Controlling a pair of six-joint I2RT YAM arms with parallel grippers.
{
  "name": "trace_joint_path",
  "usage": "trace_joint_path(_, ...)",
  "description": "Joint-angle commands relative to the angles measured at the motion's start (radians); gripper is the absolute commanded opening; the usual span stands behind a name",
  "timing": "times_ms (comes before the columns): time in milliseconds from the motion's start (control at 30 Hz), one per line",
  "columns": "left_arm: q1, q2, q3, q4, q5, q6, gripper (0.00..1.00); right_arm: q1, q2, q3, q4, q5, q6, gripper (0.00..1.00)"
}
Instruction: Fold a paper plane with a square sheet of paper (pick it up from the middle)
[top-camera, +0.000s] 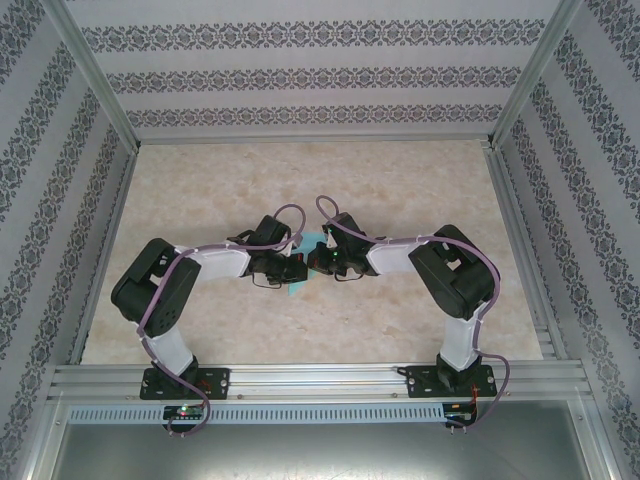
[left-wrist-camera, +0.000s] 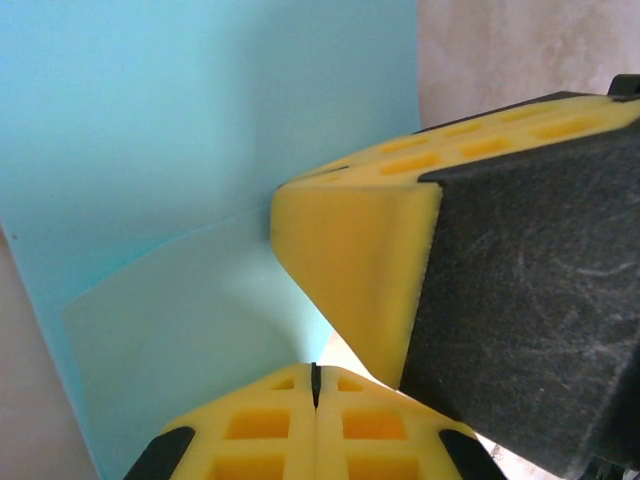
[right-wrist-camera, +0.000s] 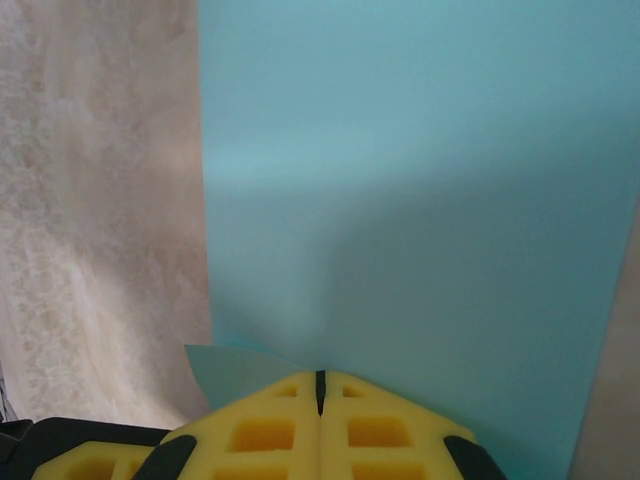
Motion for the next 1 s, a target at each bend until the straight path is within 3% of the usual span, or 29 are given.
trace_joint_path(0, 0.012, 0.028, 0.023, 0.032, 0.014, 0.032, 0.0, -0.006, 0.047, -0.034, -0.036, 0.026, 0.008, 0.0)
trace_joint_path(467, 0.012, -0.009, -0.058, -0.171, -0.003, 0.168, 0.0, -0.041, 0.077, -0.047, -0.123, 0.028, 0.004, 0.0)
trace_joint_path(967, 0.023, -0.144, -0.185, -0.225, -0.046, 0.111, 0.0, -0.053, 0.089, -0.034, -0.152, 0.027, -0.011, 0.0)
